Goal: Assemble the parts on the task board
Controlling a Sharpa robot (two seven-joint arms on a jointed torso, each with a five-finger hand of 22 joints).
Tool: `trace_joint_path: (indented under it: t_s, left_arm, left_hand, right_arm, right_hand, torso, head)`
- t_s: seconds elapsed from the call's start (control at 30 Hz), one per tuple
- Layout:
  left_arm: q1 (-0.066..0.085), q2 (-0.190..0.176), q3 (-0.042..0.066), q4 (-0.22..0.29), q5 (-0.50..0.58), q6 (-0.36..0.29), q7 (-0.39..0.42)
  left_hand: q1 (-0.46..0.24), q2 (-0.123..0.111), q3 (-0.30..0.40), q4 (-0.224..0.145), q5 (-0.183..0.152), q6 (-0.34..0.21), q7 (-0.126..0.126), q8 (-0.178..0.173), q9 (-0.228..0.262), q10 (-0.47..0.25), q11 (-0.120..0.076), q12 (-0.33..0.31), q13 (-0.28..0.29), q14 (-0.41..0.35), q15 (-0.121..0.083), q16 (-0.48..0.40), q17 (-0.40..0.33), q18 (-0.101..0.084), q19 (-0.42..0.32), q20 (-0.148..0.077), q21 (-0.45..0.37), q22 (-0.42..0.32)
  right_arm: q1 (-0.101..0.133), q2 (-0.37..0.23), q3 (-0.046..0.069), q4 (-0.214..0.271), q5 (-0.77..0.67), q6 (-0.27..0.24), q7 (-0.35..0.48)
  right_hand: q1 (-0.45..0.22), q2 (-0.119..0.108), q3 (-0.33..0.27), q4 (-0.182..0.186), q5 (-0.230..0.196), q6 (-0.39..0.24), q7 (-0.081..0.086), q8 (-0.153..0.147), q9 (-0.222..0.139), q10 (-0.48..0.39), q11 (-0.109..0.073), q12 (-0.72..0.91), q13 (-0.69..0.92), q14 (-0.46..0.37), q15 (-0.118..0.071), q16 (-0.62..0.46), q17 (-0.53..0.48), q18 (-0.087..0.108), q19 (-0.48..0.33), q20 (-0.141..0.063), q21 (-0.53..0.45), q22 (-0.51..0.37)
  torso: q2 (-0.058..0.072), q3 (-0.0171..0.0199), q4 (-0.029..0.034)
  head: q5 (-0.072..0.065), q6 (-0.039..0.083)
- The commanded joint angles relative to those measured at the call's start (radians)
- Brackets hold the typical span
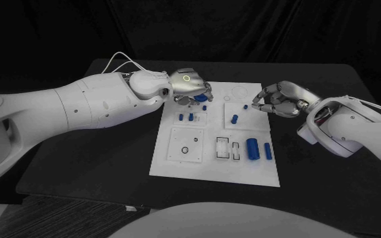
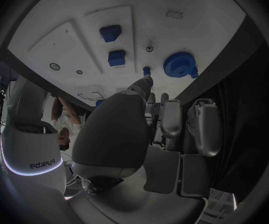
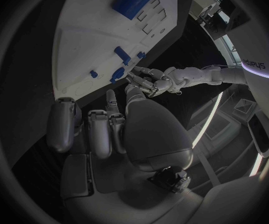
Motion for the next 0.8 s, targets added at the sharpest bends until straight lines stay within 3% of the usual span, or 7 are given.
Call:
trace_joint_path:
  t_s: [0.03, 0.3, 0.8]
  left_arm:
    - [-0.003, 0.007, 0.001, -0.001, -0.003, 0.023, 0.001]
    - [-0.005, 0.017, 0.001, -0.003, -0.002, 0.030, 0.000]
    - [-0.019, 0.037, 0.001, -0.022, -0.002, 0.044, -0.006]
  left_hand:
    - [-0.041, -0.006, 0.040, -0.021, 0.018, 0.028, 0.009, -0.007, -0.039, 0.049, -0.011, -0.030, -0.042, 0.016, -0.018, 0.027, -0.019, -0.041, 0.010, -0.002, 0.014, 0.196]
    - [-0.055, -0.007, 0.050, -0.021, 0.005, 0.040, 0.010, -0.005, -0.057, 0.079, -0.011, -0.036, -0.058, 0.026, -0.018, 0.042, -0.009, -0.044, 0.020, -0.002, 0.027, 0.201]
    - [-0.066, -0.017, 0.074, -0.025, -0.002, 0.067, 0.012, -0.001, -0.077, 0.145, -0.014, -0.049, -0.085, 0.033, -0.018, 0.054, -0.010, -0.046, 0.026, -0.002, 0.036, 0.203]
  right_arm:
    - [-0.002, 0.001, 0.001, -0.003, -0.001, 0.010, -0.006]
    - [-0.002, 0.006, 0.001, -0.010, -0.001, 0.017, -0.008]
    - [-0.002, 0.003, 0.001, -0.009, -0.001, 0.019, -0.010]
  right_hand:
    - [0.038, 0.012, -0.001, 0.006, 0.024, 0.003, 0.001, 0.020, 0.001, 0.108, -0.005, -0.015, 0.229, 0.087, -0.008, -0.020, 0.196, 0.012, 0.020, -0.004, 0.016, 0.193]
    - [0.040, 0.012, 0.001, 0.005, 0.026, 0.001, 0.001, 0.020, 0.000, 0.108, -0.005, -0.015, 0.229, 0.085, -0.008, -0.026, 0.190, 0.014, 0.016, -0.004, 0.005, 0.190]
    - [0.043, 0.011, 0.003, 0.004, 0.028, 0.001, 0.001, 0.020, 0.000, 0.108, -0.005, -0.015, 0.229, 0.083, -0.008, -0.033, 0.184, 0.016, 0.013, -0.004, -0.004, 0.187]
  torso:
    - [0.000, 0.0004, -0.0002]
    - [0.001, 0.0002, -0.0016]
    - [0.000, 0.0004, -0.0004]
  head:
    - [0.001, 0.000]
    - [0.005, 0.000]
    - [-0.001, 0.000]
